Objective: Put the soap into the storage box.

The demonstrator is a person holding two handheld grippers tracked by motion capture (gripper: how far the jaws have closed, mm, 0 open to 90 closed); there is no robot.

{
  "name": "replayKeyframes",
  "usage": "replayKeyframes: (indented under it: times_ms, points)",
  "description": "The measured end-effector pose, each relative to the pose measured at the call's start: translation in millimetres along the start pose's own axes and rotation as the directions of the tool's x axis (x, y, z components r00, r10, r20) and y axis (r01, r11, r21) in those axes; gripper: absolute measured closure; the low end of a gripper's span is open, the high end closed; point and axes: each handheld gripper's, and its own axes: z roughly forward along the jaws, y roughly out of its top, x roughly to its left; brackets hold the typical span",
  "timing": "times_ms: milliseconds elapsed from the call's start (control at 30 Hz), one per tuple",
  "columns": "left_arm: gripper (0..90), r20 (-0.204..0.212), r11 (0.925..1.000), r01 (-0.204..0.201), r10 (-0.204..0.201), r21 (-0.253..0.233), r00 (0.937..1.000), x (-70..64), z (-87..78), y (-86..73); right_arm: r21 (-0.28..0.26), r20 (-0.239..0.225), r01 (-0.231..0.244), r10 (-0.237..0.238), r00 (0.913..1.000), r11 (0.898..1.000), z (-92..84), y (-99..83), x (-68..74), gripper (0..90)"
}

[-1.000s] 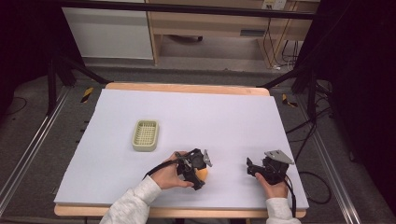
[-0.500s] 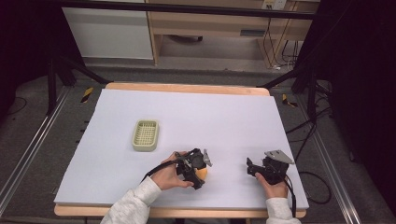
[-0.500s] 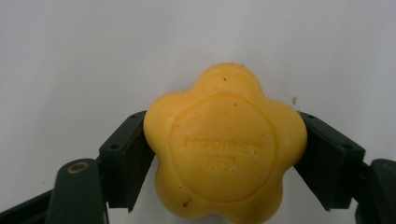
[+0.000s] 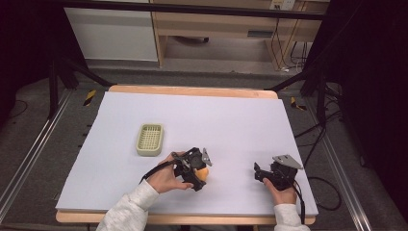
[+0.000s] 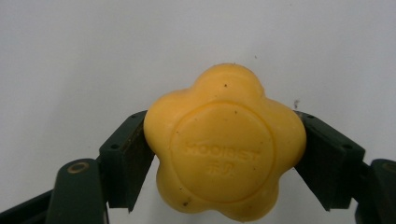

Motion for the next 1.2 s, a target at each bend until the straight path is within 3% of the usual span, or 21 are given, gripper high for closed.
replayKeyframes:
  times_ms: [800,1200]
  points:
    - [24.9,-0.058,0.9967,0.081,-0.081,-0.001,0.995,32.1,-40.8,-33.2,0.0,0.0,0.0,0.0,1.0,1.0,0.1,0.0,0.1,4.2]
    - [25.0,-0.092,0.9898,0.143,-0.142,0.0,0.9856,54.1,-53.9,-48.1,0.004,-0.002,-0.004,0.004,1.0,1.0,-0.1,0.2,0.4,4.2]
